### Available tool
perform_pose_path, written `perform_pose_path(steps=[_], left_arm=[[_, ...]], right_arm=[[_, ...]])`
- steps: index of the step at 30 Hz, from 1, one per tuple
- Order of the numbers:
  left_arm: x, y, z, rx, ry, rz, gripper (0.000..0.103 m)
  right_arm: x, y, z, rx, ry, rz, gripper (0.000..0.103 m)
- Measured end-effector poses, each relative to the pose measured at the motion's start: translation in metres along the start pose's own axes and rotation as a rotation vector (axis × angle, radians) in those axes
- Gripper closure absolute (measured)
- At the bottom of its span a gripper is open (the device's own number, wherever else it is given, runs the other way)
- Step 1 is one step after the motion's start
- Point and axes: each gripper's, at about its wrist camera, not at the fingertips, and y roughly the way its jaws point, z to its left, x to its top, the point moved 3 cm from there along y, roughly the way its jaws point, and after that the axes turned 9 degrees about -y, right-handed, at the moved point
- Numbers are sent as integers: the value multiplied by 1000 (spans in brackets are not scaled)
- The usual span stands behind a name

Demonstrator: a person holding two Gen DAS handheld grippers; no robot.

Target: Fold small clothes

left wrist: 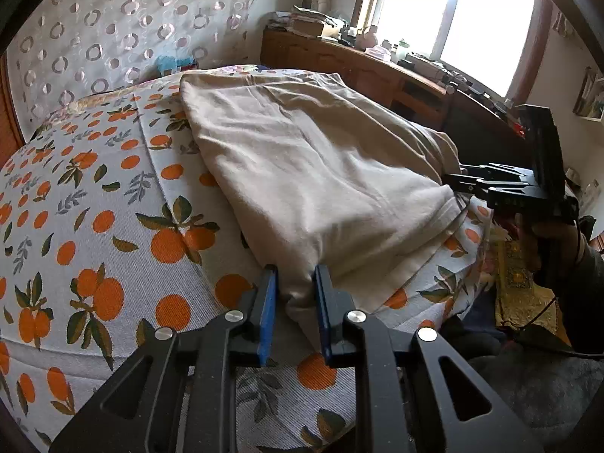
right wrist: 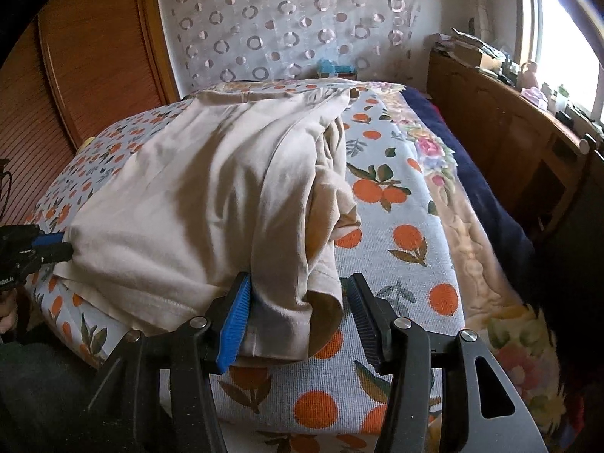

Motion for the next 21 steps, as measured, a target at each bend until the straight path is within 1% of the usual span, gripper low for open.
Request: perform_pose_path(steps=[3, 6, 7, 8, 9, 10, 11, 12, 13, 15, 18, 21], left_arm=[[0, 0, 2, -7, -6, -1, 81], [1, 0, 4, -20, -15, -3, 78], [1, 1, 4, -22, -15, -3, 77], [1, 0, 3, -21, -14, -4, 77], [1, 0, 3, -20, -13, -4, 77], [1, 0, 3, -16, -10, -5, 77], [1, 0, 3, -16, -6, -5, 77], [1, 0, 2, -22, -4, -4, 80], [1, 1, 3, -34, -4, 3, 86], [5, -2, 5, -43, -27, -11, 92], [15, -18, 3, -71, -37, -72, 94], [32, -38, 1, -99, -46, -139, 94]], right_arm=[[1, 3, 0, 6, -4, -1, 49], [1, 4, 5, 33, -33, -6, 50], [0, 3, 6, 32, -42, -4, 53], [0, 4, 8, 47, -46, -8, 64], [0, 3, 10, 68, -50, -11, 73], [0, 3, 12, 78, -57, -13, 78], [0, 3, 13, 93, -64, -13, 86], [0, 3, 14, 107, -66, -16, 92], [0, 2, 14, 114, -65, -19, 92], [0, -1, 13, 117, -59, -37, 94], [5, -17, 6, 155, -8, -121, 95], [14, -36, -2, 184, 33, -194, 95]])
